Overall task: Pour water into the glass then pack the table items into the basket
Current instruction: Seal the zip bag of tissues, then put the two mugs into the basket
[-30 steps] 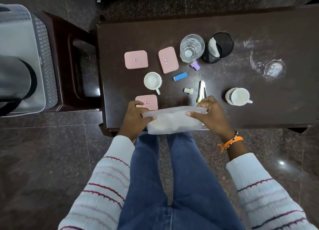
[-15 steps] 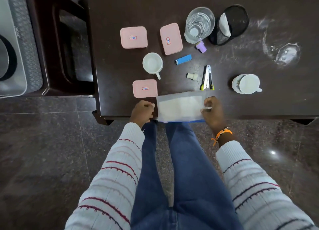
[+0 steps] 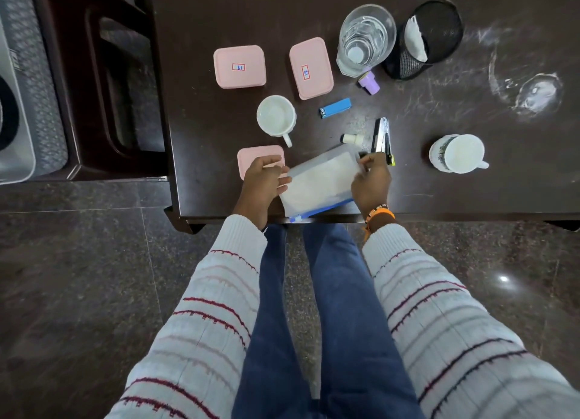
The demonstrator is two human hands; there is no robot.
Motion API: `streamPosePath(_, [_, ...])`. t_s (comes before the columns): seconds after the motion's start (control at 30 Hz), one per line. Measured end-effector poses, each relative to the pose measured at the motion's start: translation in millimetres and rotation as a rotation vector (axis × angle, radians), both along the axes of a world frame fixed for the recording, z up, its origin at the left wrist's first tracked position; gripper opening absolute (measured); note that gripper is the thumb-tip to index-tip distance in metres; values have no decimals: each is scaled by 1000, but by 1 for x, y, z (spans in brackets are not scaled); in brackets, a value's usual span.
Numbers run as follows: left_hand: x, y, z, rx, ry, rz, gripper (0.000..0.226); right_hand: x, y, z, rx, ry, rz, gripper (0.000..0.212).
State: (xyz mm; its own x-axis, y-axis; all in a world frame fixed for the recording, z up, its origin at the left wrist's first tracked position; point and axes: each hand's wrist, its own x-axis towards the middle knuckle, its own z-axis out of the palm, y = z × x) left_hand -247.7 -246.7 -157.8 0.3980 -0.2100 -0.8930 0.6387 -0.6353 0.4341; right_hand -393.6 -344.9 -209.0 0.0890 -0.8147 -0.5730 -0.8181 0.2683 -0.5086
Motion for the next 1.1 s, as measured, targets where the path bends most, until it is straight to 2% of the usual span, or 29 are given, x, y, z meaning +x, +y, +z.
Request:
streamPosePath(0.07, [3,-7,-2,7,29,29,16,10,-10,-3,-2,-2,21,27])
streamPosePath(0.2, [11,-25,-6,109,64,83,22,14,-19,-4,-61,10,237,23])
streamPosePath(0.3, [17,-36,-11,166,9,80,27,10,-18,-1,-136,31,304,24])
streamPosePath(0.4, [21,-45,-17,199,-36,47,22,8,-12,2,-162,-1,324,24])
streamPosePath(0.57, [18,-54,-29,190,35,75,18,6,-2,3,-160,-34,290,21])
streamPosePath(0.67, [12,-56,-31,149,40,135,14,4,-4,5,-148,-94,245,20])
streamPosePath(0.73, [8,-56,-29,111,-26,117,19,2,-5,9,-162,-129,179,19])
streamPosePath(0.87, [-12,-56,-11,70,-186,-170,25,-14,-13,23,-219,-159,9,16])
streamPosePath(0.97, [-37,-55,3,-31,-191,-264,26,-33,-19,35,-293,-154,-133,15])
streamPosePath(1.1, [-76,-60,13,-75,-160,-368,22,-68,-36,44,-402,-12,-302,19])
